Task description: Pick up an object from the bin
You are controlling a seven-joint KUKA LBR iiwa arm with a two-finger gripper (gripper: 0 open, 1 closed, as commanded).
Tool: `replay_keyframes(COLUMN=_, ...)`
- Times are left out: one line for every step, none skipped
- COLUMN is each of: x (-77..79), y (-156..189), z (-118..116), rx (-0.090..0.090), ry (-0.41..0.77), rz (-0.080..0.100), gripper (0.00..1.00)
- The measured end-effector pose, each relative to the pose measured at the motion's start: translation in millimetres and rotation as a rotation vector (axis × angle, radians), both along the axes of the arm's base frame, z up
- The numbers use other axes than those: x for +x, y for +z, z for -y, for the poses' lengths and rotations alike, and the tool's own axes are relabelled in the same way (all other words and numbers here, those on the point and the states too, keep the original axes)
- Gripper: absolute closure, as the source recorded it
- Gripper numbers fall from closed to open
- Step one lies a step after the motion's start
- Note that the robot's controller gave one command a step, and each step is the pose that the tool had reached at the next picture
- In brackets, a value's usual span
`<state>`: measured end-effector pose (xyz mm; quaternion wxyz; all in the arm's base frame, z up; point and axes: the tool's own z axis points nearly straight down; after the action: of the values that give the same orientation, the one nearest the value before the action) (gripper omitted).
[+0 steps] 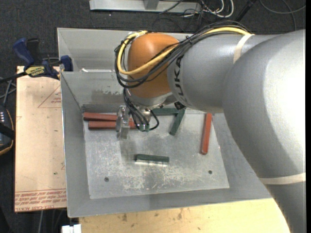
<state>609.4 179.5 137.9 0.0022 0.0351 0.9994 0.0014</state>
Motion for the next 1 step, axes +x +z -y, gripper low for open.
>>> replay_keyframes(x=-28.9, y=-11.5, z=20.4, rx=-0.002, ry=0.215, rz=-0.003, gripper=0.00)
